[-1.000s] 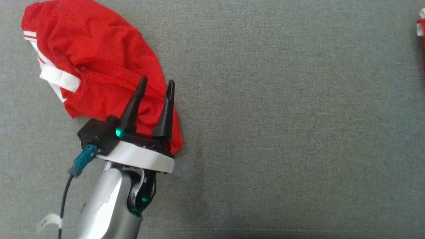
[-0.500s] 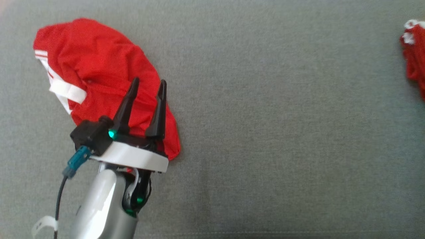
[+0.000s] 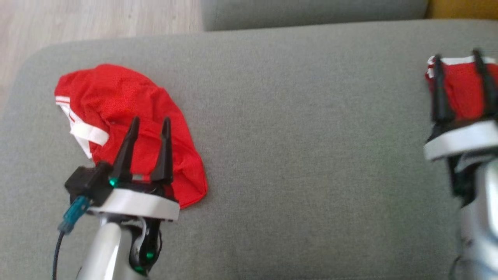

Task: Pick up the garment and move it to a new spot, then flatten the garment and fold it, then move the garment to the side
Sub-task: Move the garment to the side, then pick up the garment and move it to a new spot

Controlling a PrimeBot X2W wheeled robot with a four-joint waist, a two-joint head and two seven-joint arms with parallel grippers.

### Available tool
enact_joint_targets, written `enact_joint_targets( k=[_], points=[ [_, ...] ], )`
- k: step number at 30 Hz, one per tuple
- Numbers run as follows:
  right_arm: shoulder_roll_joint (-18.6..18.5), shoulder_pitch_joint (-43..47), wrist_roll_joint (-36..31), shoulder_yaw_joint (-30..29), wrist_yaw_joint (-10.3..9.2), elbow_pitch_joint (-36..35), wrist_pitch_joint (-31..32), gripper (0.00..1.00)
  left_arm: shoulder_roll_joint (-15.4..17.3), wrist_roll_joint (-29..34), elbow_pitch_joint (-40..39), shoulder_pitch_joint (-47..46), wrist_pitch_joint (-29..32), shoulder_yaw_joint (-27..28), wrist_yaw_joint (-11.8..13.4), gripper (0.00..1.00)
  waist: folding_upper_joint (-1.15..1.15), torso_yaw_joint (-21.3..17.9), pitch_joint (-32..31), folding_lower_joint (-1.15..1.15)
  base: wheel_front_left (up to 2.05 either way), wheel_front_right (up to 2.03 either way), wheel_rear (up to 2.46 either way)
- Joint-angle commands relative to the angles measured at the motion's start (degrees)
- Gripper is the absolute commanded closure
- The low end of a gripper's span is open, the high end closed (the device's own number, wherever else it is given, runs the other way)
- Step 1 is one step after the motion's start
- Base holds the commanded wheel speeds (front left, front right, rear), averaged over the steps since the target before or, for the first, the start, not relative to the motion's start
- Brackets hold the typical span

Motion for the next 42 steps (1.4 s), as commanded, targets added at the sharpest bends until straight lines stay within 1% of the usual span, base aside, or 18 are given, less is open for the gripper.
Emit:
enact_joint_targets(
  k=[1,3,6,8,11,17,22,39,42],
  points=[
    [1.2,0.4,0.4,0.8,-0.05,-2.8,-1.1,0.00,0.5,0.6,-2.0,-0.8,-0.3,2.3,0.1,0.00,0.00,-0.4,-1.4,0.00,0.00,0.00,0.00],
    [4.2,3.0,0.5,1.6,-0.05,-4.5,-2.2,0.00,0.5,0.6,-2.1,0.2,-0.3,2.7,0.2,0.00,0.00,-0.6,-2.3,0.00,0.00,0.00,0.00],
    [7.3,6.7,0.9,2.4,-0.05,-5.9,-4.2,0.00,0.5,0.5,-2.0,1.9,-0.3,2.9,0.3,0.00,0.00,-0.7,-3.8,0.00,0.00,0.00,0.00],
    [8.5,8.8,2.1,3.4,-0.05,-6.1,-5.3,0.00,0.5,0.4,-1.9,3.2,-0.3,2.9,0.5,0.00,0.00,-0.7,-4.7,0.00,0.00,0.00,0.00],
    [9.4,11.7,3.8,4.2,-0.05,-5.5,-6.7,0.00,0.5,0.3,-1.6,4.9,-0.3,2.6,0.7,0.00,0.00,-0.7,-5.8,0.00,0.00,0.00,0.00],
    [9.9,16.8,5.1,4.5,-0.05,-5.5,-7.9,0.00,0.5,-0.6,-1.2,7.4,-0.3,2.1,0.9,0.00,0.00,-0.5,-6.8,0.00,0.00,0.00,0.00],
    [10.0,18.7,6.2,4.9,-0.05,-6.7,-8.0,0.00,0.5,-0.7,-1.1,8.2,-0.3,2.0,0.8,0.00,0.00,-0.4,-6.8,0.00,0.00,0.00,0.00],
    [10.0,19.3,6.9,5.5,-0.05,-7.2,-8.0,0.00,0.5,-0.3,-1.2,8.0,-0.3,2.4,0.8,0.00,0.00,-0.4,-6.7,0.00,0.00,0.00,0.00],
    [10.0,19.4,7.0,5.9,-0.05,-6.8,-8.0,0.00,0.5,-0.2,-0.9,7.7,-0.3,2.2,0.7,0.00,0.00,0.3,-6.4,0.00,0.00,0.00,0.00]
  ],
)
